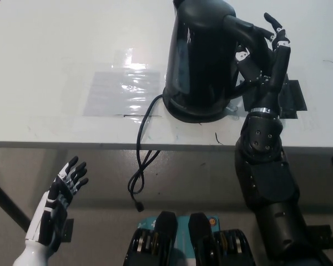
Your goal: A kettle and its base are kept separately on the desk infront of the robot and the robot uses its right hand to lift the kettle by its handle and places it on its base to align it correctly.
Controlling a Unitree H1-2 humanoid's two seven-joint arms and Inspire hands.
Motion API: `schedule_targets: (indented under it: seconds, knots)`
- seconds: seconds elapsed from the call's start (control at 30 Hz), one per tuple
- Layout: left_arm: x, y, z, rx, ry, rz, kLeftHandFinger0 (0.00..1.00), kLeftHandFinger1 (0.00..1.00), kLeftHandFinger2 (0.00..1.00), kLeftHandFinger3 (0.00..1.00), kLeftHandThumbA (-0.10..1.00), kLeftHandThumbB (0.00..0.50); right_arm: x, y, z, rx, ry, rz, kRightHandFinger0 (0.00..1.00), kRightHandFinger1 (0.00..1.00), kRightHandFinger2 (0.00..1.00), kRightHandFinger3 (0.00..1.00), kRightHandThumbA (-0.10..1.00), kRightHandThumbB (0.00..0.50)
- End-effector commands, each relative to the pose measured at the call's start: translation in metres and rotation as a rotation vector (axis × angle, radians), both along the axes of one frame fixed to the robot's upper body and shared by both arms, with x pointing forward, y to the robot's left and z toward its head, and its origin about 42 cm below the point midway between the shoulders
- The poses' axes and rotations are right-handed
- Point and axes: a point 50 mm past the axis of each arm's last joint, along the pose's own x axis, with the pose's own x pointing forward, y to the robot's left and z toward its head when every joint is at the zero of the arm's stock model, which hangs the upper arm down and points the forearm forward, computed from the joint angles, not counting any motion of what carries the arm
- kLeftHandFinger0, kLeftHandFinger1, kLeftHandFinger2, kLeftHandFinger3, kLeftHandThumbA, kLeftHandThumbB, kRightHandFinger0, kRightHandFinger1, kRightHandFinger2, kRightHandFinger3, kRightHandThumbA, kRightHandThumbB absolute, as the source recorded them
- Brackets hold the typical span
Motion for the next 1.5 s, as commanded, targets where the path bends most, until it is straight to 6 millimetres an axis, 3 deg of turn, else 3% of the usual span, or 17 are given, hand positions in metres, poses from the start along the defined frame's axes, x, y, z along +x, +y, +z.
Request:
schedule_targets:
  seconds: [0.0,0.23,0.37,0.77,0.83,0.9,1.17,1.47]
  knots:
    - [0.005,0.003,0.011,0.014,-0.044,-0.03,1.0,1.0,1.0,1.0,1.0,0.12,-0.001,0.015,0.041,0.034,-0.154,0.04,0.0,0.15,0.61,0.8,-0.1,0.084]
    - [0.005,0.003,0.012,0.018,-0.042,-0.03,1.0,1.0,1.0,1.0,1.0,0.127,0.003,0.022,0.035,0.05,-0.136,0.056,0.0,0.15,0.61,0.78,-0.1,0.087]
    - [0.005,0.003,0.011,0.01,-0.04,-0.032,1.0,1.0,1.0,1.0,1.0,0.123,0.005,0.027,0.031,0.077,-0.137,0.081,0.0,0.2,0.68,0.81,-0.1,0.097]
    - [0.008,0.003,0.015,0.023,-0.055,-0.033,1.0,1.0,1.0,1.0,1.0,0.101,0.021,0.048,0.031,0.041,-0.11,0.094,0.0,0.2,0.66,0.76,-0.1,0.119]
    - [0.008,0.002,0.015,0.022,-0.057,-0.031,1.0,1.0,1.0,1.0,1.0,0.111,0.021,0.053,0.031,0.032,-0.109,0.098,0.0,0.18,0.6,0.74,-0.1,0.137]
    - [0.009,0.002,0.016,0.023,-0.056,-0.028,1.0,1.0,1.0,1.0,1.0,0.125,0.021,0.057,0.031,0.022,-0.112,0.102,0.0,0.15,0.58,0.73,-0.1,0.122]
    - [0.01,0.003,0.017,0.023,-0.062,-0.029,1.0,1.0,1.0,1.0,1.0,0.102,0.018,0.064,0.022,-0.046,-0.109,0.12,0.0,0.15,0.59,0.76,-0.1,0.107]
    - [0.011,0.003,0.021,0.029,-0.06,-0.034,1.0,1.0,1.0,1.0,1.0,0.128,0.006,0.074,0.017,-0.134,-0.14,0.14,0.0,0.18,0.6,0.7,-0.1,0.122]
